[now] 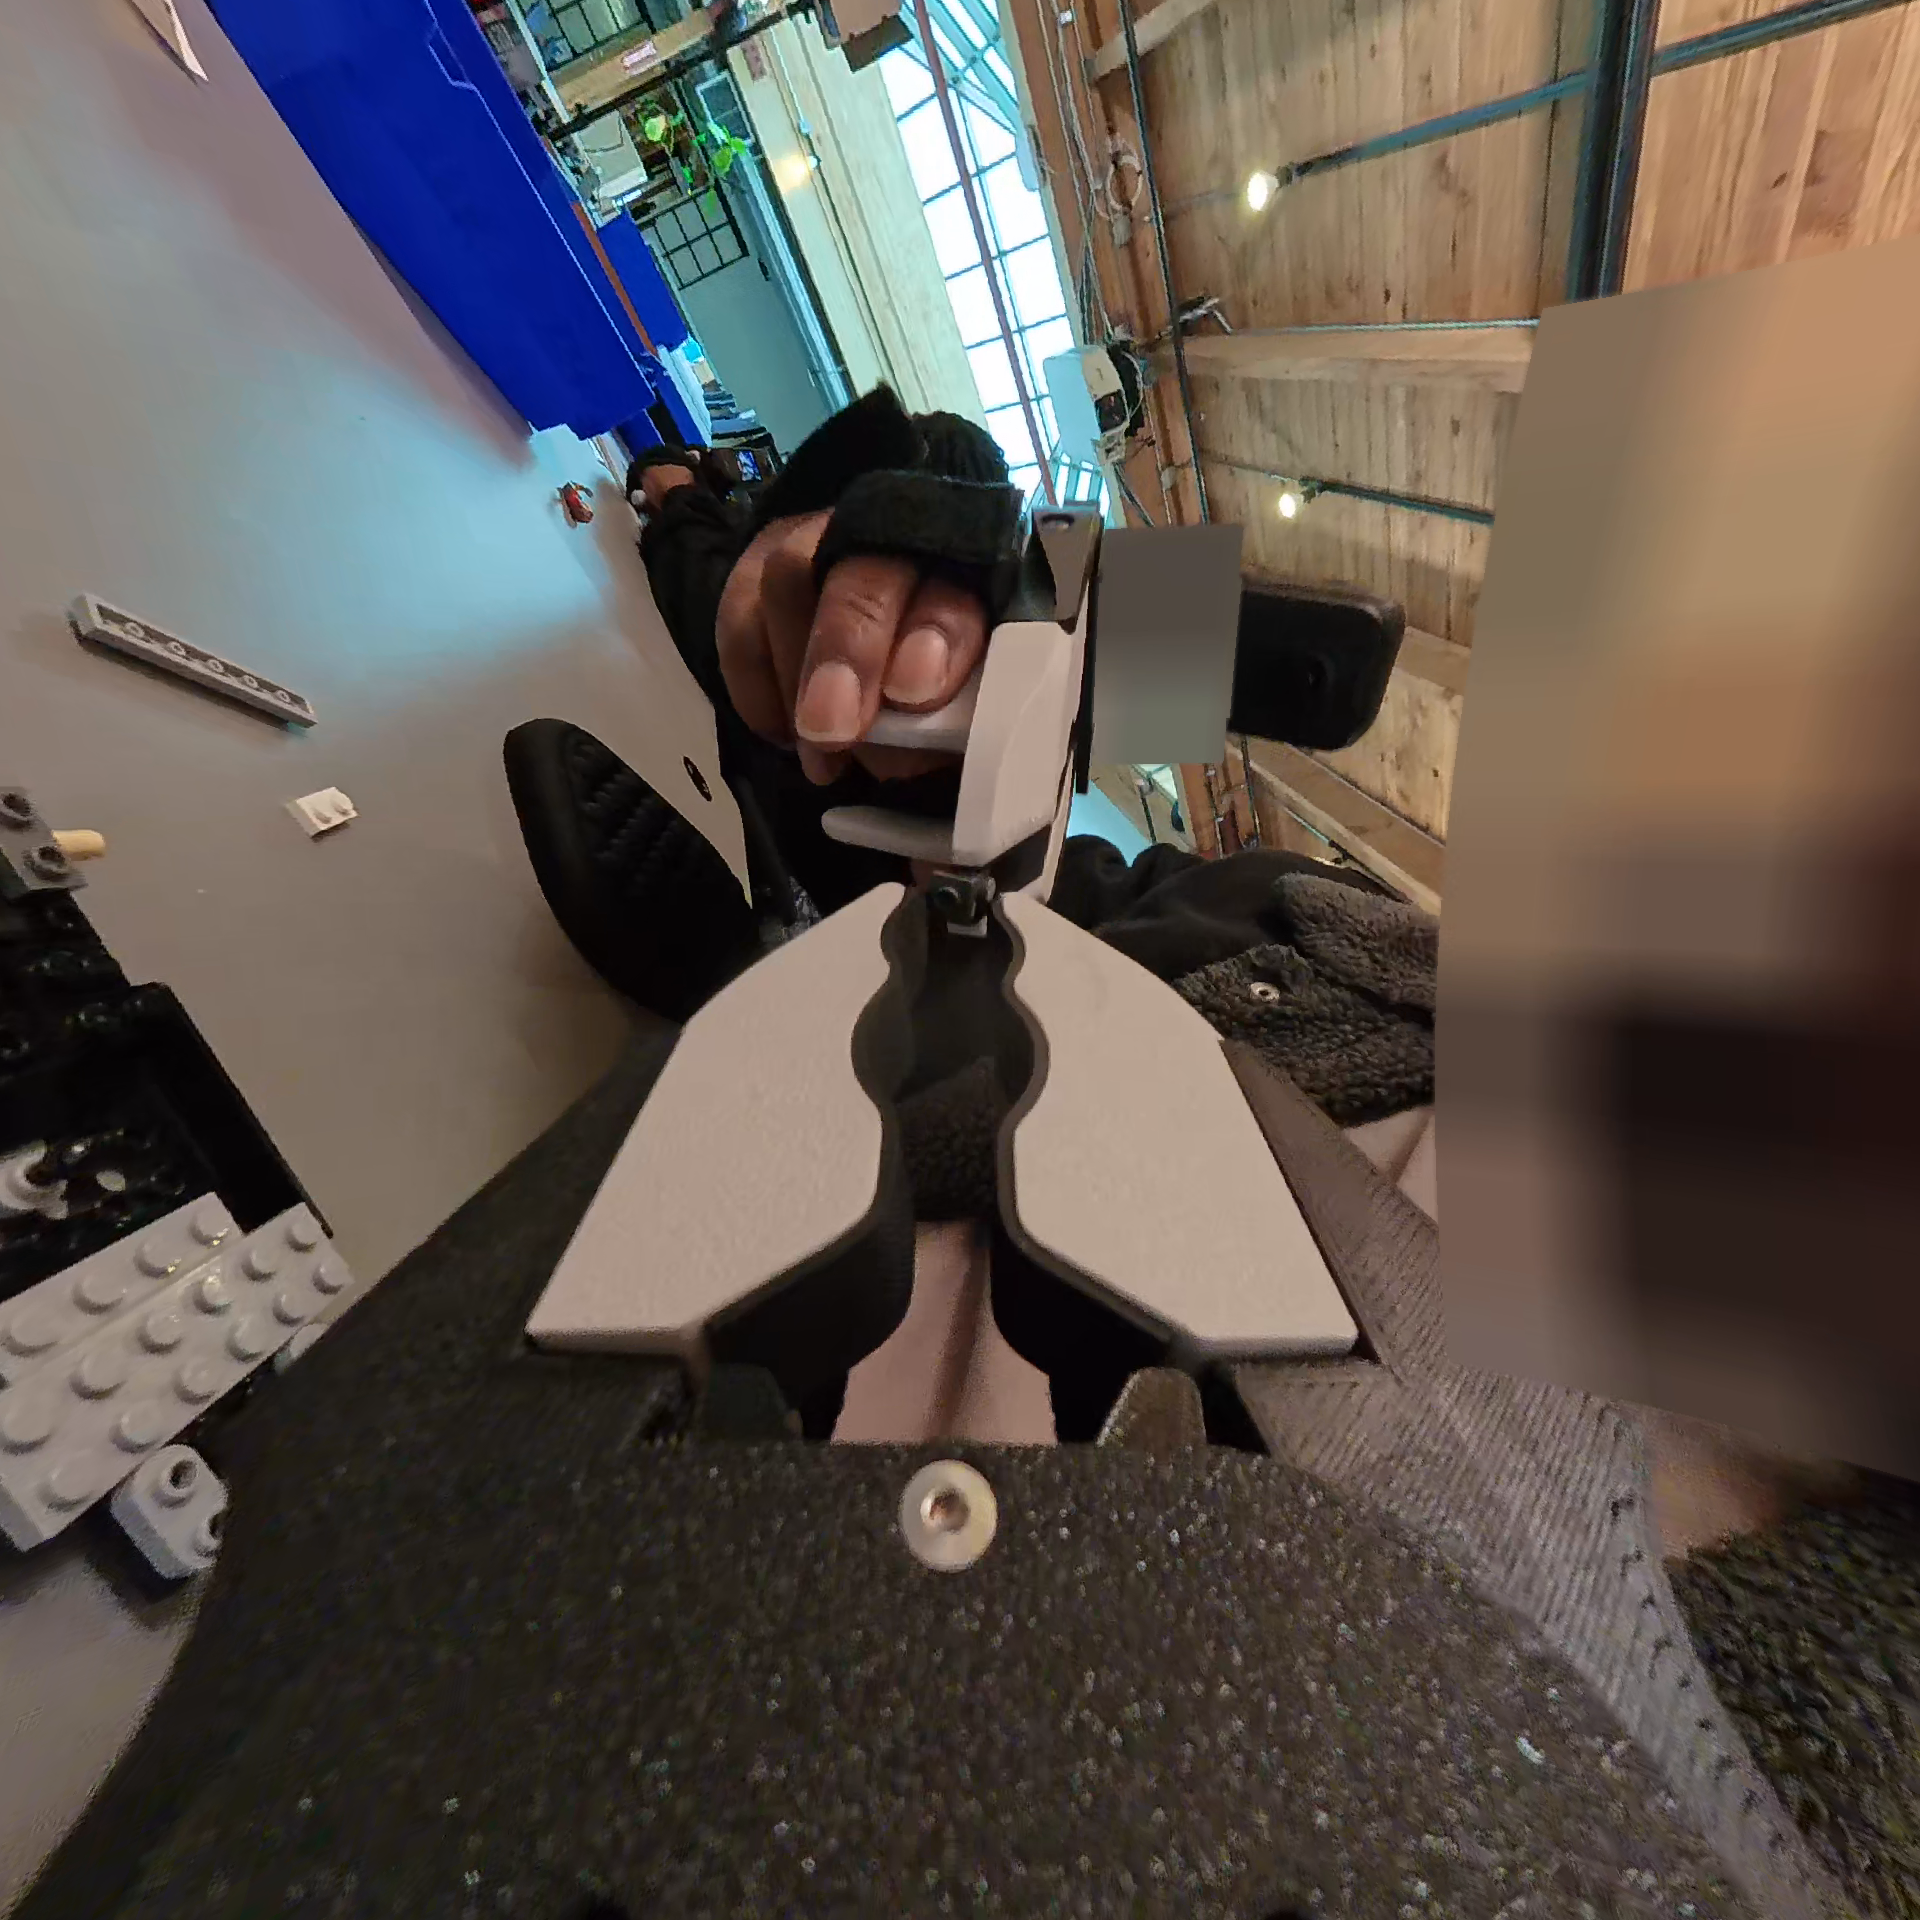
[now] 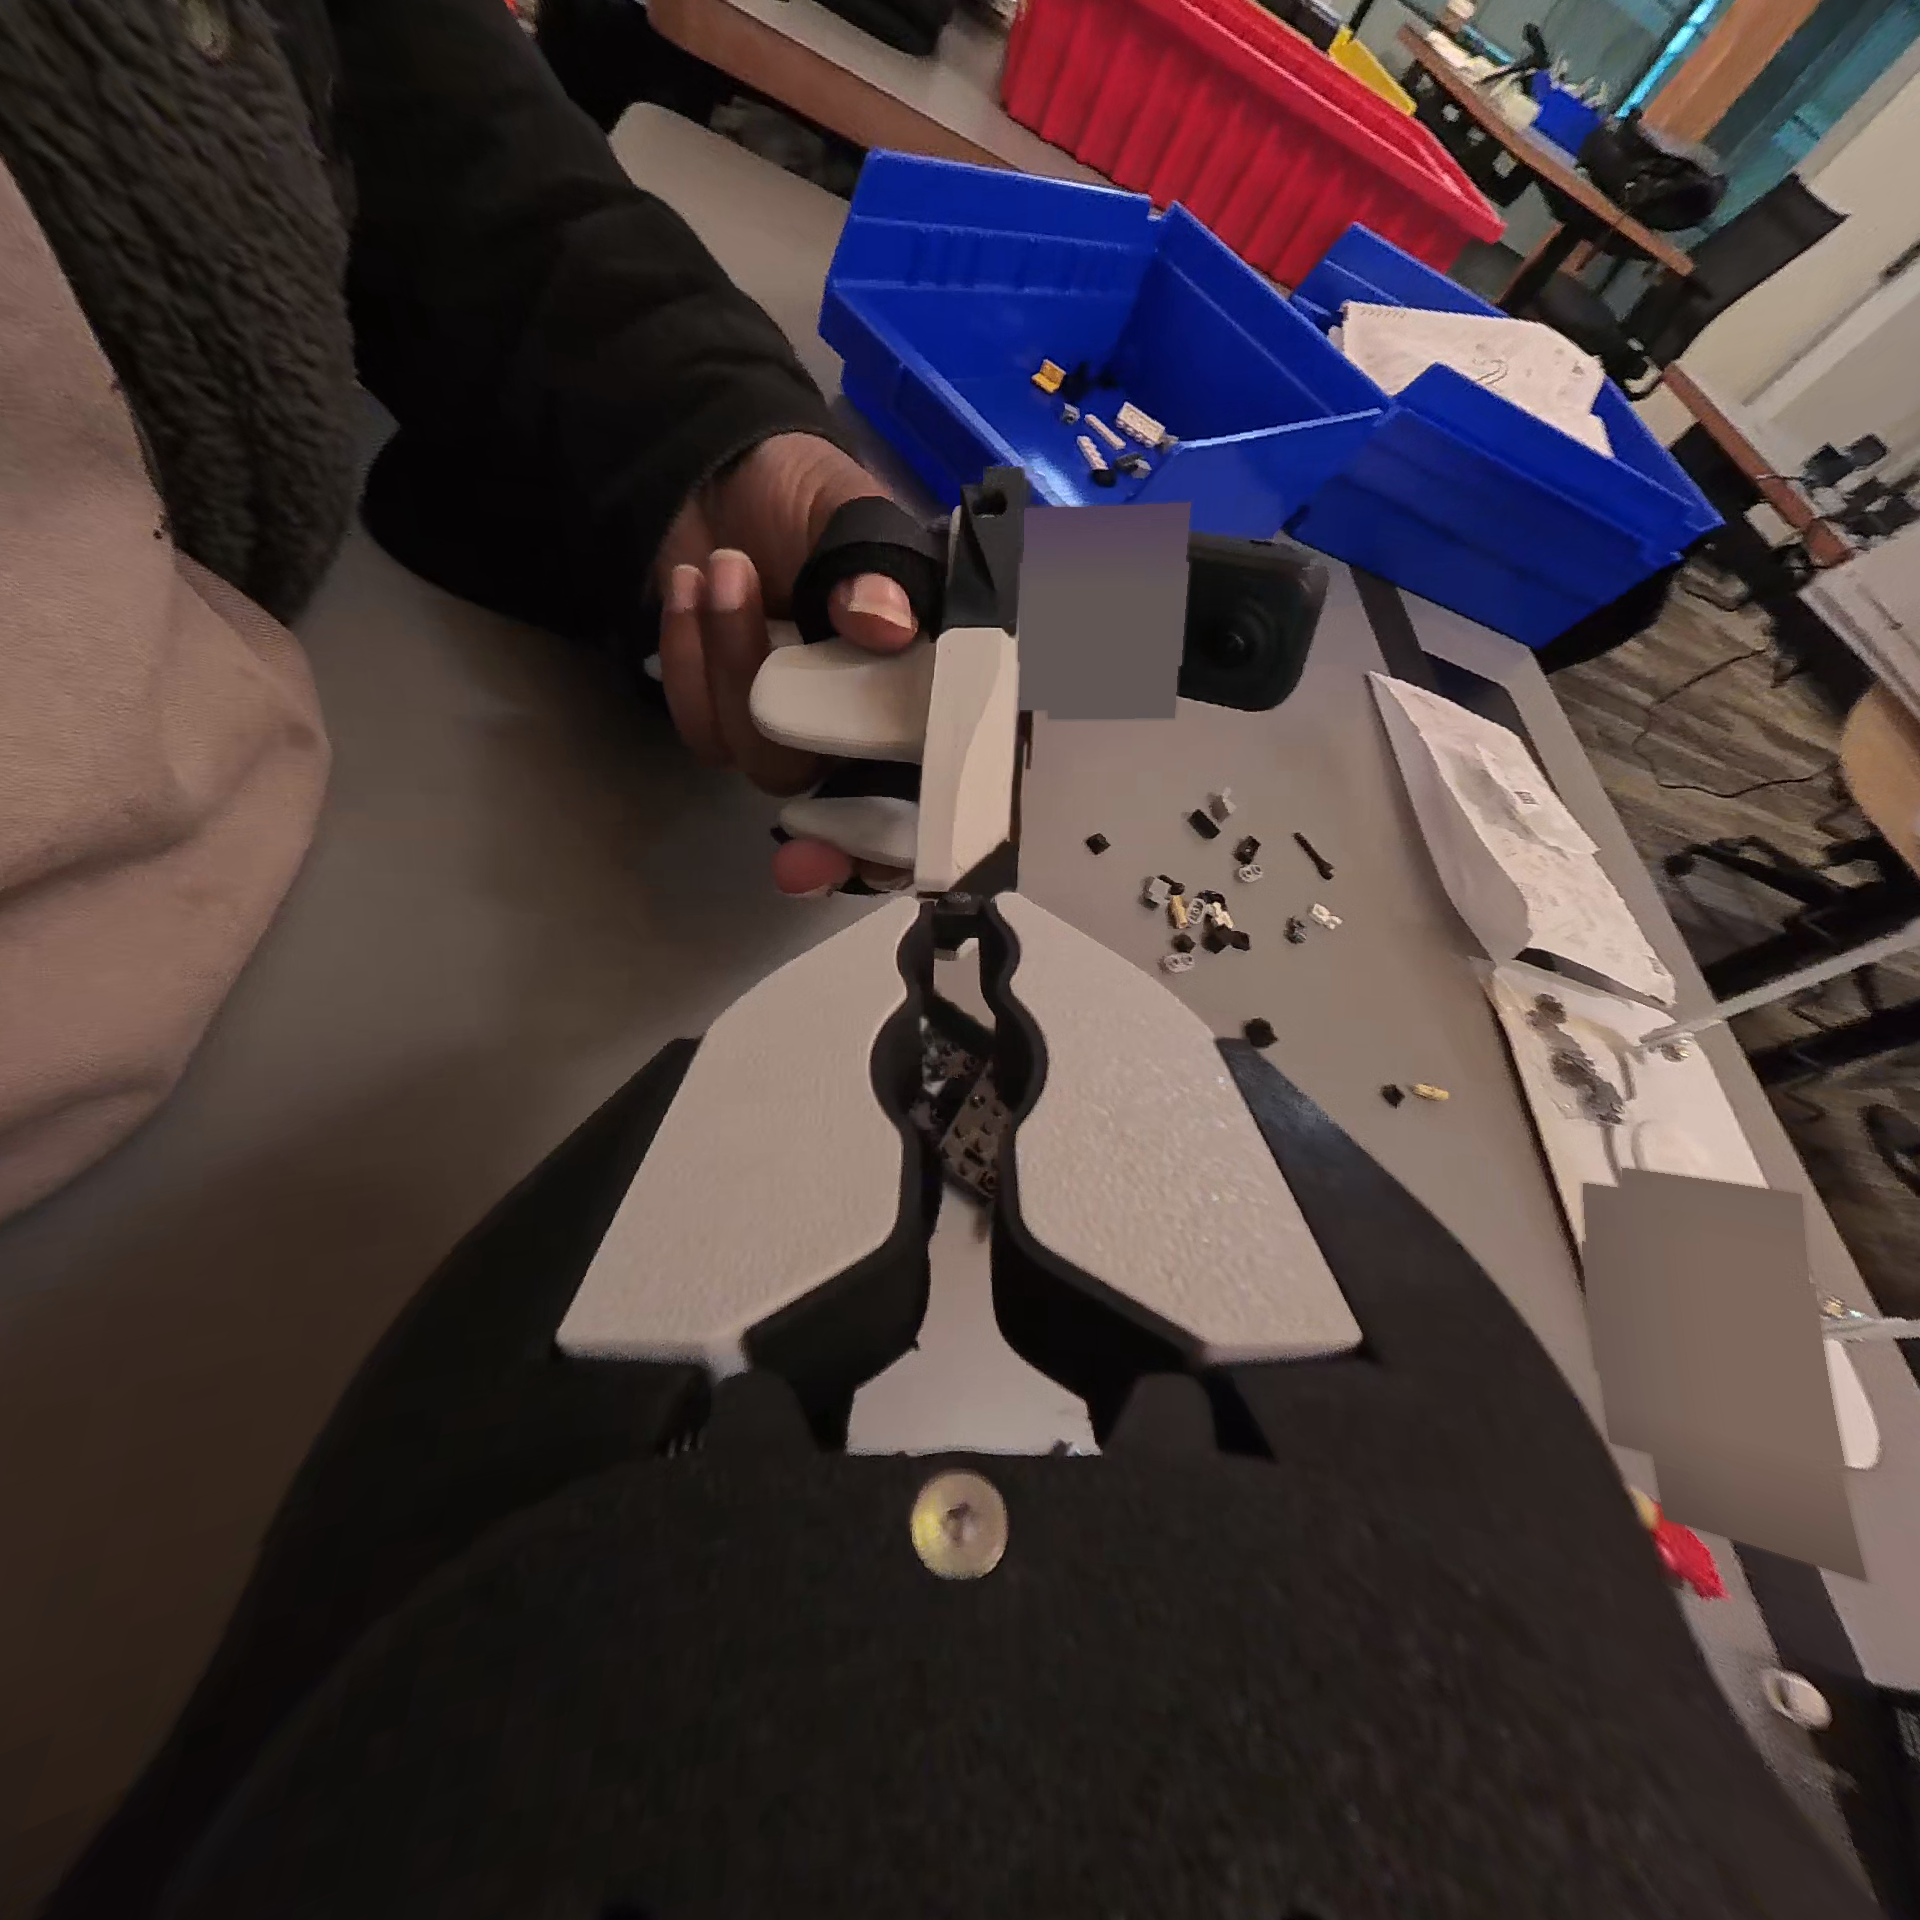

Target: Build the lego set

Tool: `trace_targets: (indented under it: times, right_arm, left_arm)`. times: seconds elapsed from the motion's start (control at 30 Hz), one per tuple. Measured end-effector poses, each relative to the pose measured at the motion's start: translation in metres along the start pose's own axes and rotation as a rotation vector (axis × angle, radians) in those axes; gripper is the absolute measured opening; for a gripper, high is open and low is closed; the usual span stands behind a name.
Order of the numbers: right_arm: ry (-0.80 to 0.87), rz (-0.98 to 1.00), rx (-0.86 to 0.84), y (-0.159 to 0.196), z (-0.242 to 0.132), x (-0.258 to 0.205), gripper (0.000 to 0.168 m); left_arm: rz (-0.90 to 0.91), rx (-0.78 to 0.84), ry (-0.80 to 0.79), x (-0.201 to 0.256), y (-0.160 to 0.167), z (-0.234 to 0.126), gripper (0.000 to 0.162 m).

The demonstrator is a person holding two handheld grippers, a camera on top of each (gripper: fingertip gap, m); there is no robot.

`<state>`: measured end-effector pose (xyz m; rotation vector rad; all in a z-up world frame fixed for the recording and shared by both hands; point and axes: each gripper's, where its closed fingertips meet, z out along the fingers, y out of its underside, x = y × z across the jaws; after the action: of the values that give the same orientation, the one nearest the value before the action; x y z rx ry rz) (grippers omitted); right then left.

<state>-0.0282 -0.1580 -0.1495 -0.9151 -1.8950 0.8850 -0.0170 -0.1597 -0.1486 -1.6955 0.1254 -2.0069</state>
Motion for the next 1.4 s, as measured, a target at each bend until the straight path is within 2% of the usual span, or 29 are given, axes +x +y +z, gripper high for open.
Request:
trace_targets:
  times: [0.1, 0.23, 0.47, 0.6, 0.73, 0.87, 0.97, 1.17, 1.33, 1.4]
  right_arm:
    - [-0.134, 0.045, 0.018, -0.001, -0.005, -0.010, 0.007]
    - [-0.283, 0.044, 0.012, -0.004, -0.011, -0.022, 0.007]
    - [-0.386, -0.023, -0.026, -0.006, -0.010, -0.030, 0.007]
    - [-0.278, 0.017, -0.042, -0.002, -0.008, -0.013, 0.008]
    - [-0.088, 0.051, -0.045, 0.002, -0.006, 0.003, 0.012]
    - [0.175, -0.004, -0.079, 0.009, -0.001, 0.017, 0.016]
    - [0.293, -0.063, -0.120, 0.010, 0.004, 0.018, 0.016]
    - [0.386, -0.138, -0.169, 0.013, 0.009, 0.022, 0.017]
    - [0.381, -0.216, -0.191, 0.017, 0.011, 0.013, 0.013]
    - [0.341, -0.188, -0.167, 0.020, 0.012, 0.007, 0.012]
  left_arm:
    - [0.011, -0.015, 0.015, 0.001, 0.001, -0.001, 0.019]
    - [0.031, -0.094, 0.023, 0.002, 0.013, 0.004, 0.021]
    - [0.109, -0.175, 0.022, 0.006, 0.028, 0.010, 0.010]
    - [0.139, -0.074, -0.017, 0.002, 0.013, 0.006, 0.008]
    - [0.174, 0.060, -0.079, -0.004, -0.004, -0.002, 0.008]
    - [0.150, 0.181, -0.119, -0.010, -0.018, -0.009, 0.008]
    - [0.142, 0.232, -0.137, -0.014, -0.022, -0.009, 0.008]
    - [0.093, 0.258, -0.132, -0.016, -0.020, -0.006, 0.008]
    - [0.018, 0.288, -0.125, -0.020, -0.013, -0.005, 0.008]
    - [-0.024, 0.276, -0.113, -0.024, -0.006, -0.004, 0.009]
